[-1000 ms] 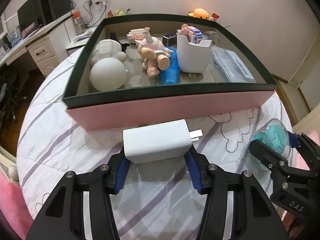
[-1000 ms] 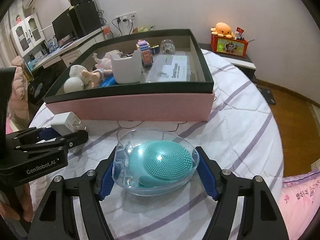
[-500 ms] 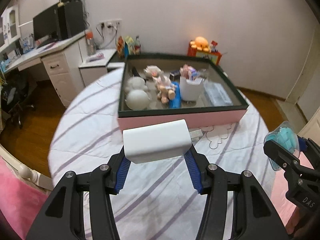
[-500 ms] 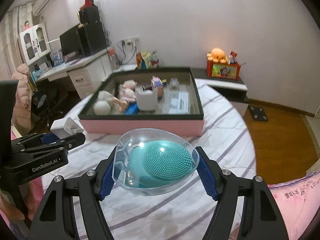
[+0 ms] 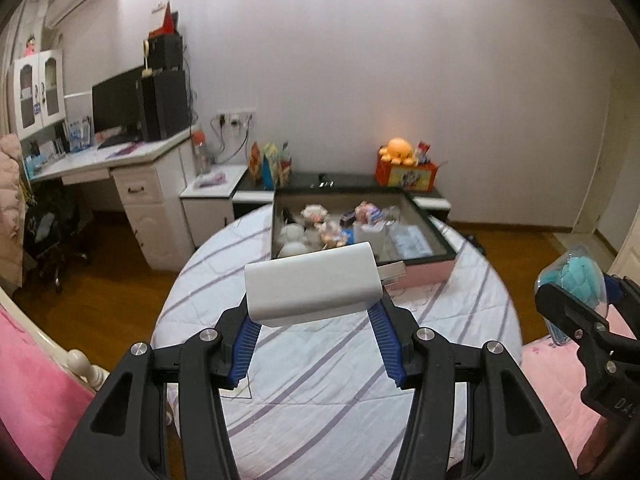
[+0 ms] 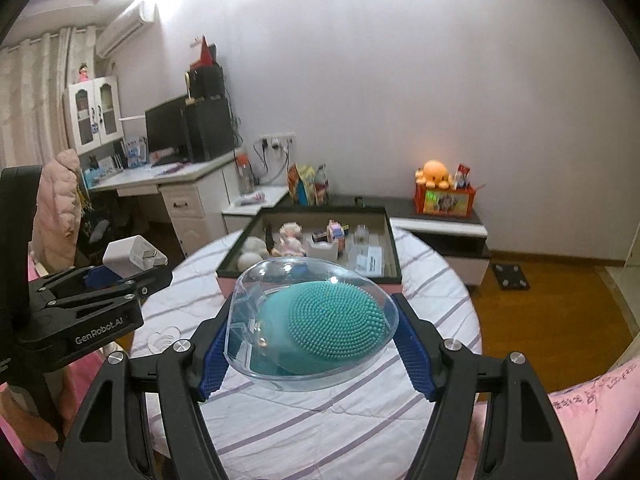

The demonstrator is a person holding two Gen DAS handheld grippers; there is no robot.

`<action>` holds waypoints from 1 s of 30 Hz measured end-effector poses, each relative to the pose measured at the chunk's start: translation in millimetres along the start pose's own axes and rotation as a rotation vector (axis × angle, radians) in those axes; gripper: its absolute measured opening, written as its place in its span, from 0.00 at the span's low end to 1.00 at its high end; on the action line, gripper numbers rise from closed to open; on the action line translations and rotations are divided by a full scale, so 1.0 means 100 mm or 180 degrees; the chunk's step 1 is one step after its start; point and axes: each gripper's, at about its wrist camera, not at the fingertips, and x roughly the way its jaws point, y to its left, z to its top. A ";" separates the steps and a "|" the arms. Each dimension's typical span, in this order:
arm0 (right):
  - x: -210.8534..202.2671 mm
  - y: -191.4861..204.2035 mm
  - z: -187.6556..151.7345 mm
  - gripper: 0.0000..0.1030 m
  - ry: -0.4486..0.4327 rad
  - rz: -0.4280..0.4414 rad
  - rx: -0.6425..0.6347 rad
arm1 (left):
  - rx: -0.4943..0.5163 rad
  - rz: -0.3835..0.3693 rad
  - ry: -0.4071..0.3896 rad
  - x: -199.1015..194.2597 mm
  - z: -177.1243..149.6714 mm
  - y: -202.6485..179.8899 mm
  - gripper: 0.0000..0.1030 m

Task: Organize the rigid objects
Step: 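Carry the brush case and charger into the pink box and open both tools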

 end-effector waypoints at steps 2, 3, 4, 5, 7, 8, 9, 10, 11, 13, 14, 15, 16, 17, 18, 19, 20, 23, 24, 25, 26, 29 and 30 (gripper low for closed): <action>-0.11 0.03 0.01 0.71 -0.0083 -0.0012 -0.0039 | 0.0029 0.0031 -0.0094 -0.12 0.00 -0.03 0.52; -0.18 0.04 0.01 0.71 -0.0135 -0.0036 -0.0059 | 0.0044 0.0061 -0.0143 -0.17 0.00 -0.04 0.52; -0.22 0.05 0.01 0.71 -0.0165 -0.0054 -0.0067 | 0.0057 0.0088 -0.0186 -0.21 0.00 -0.05 0.52; -0.26 0.06 0.01 0.71 -0.0198 -0.0063 -0.0075 | 0.0065 0.0106 -0.0246 -0.28 0.00 -0.06 0.52; -0.34 0.06 0.02 0.71 -0.0273 -0.0032 -0.0079 | 0.0063 0.0098 -0.0320 -0.38 0.00 -0.06 0.52; -0.37 0.06 0.02 0.71 -0.0305 -0.0022 -0.0082 | 0.0063 0.0107 -0.0354 -0.42 0.00 -0.06 0.52; -0.40 0.07 0.02 0.71 -0.0336 -0.0025 -0.0095 | 0.0062 0.0126 -0.0378 -0.45 0.00 -0.06 0.52; -0.42 0.08 0.01 0.71 -0.0365 -0.0047 -0.0118 | 0.0061 0.0151 -0.0403 -0.49 0.00 -0.06 0.52; -0.44 0.09 0.00 0.71 -0.0386 -0.0076 -0.0131 | 0.0059 0.0176 -0.0422 -0.51 -0.01 -0.05 0.52; -0.48 0.09 -0.02 0.71 -0.0397 -0.0081 -0.0131 | 0.0049 0.0180 -0.0427 -0.55 -0.03 -0.05 0.52; -0.50 0.09 -0.03 0.71 -0.0400 -0.0058 -0.0125 | 0.0045 0.0171 -0.0429 -0.56 -0.04 -0.04 0.52; -0.51 0.08 -0.05 0.71 -0.0401 -0.0030 -0.0109 | 0.0045 0.0173 -0.0432 -0.58 -0.05 -0.04 0.52; -0.52 0.08 -0.06 0.71 -0.0401 -0.0012 -0.0095 | 0.0045 0.0179 -0.0433 -0.58 -0.05 -0.04 0.52; -0.53 0.08 -0.07 0.71 -0.0399 -0.0013 -0.0095 | 0.0045 0.0177 -0.0436 -0.59 -0.06 -0.04 0.52; -0.53 0.07 -0.08 0.71 -0.0397 -0.0024 -0.0099 | 0.0039 0.0156 -0.0436 -0.59 -0.06 -0.04 0.52; -0.53 0.07 -0.09 0.71 -0.0398 -0.0034 -0.0102 | 0.0034 0.0128 -0.0430 -0.60 -0.06 -0.03 0.52; -0.55 0.07 -0.10 0.71 -0.0402 -0.0033 -0.0106 | 0.0031 0.0101 -0.0424 -0.60 -0.06 -0.03 0.52; -0.57 0.07 -0.09 0.71 -0.0425 -0.0011 -0.0116 | 0.0047 0.0117 -0.0429 -0.62 -0.07 -0.04 0.52; -0.58 0.07 -0.09 0.71 -0.0439 -0.0021 -0.0123 | 0.0051 0.0122 -0.0432 -0.63 -0.07 -0.04 0.52; -0.58 0.07 -0.09 0.71 -0.0451 -0.0035 -0.0124 | 0.0050 0.0111 -0.0433 -0.64 -0.07 -0.04 0.52; -0.58 0.07 -0.09 0.71 -0.0456 -0.0043 -0.0126 | 0.0048 0.0101 -0.0435 -0.64 -0.06 -0.03 0.52; -0.59 0.07 -0.10 0.71 -0.0456 -0.0038 -0.0125 | 0.0048 0.0097 -0.0436 -0.64 -0.05 -0.03 0.52; -0.59 0.07 -0.10 0.71 -0.0457 -0.0040 -0.0127 | 0.0046 0.0100 -0.0436 -0.64 -0.06 -0.03 0.52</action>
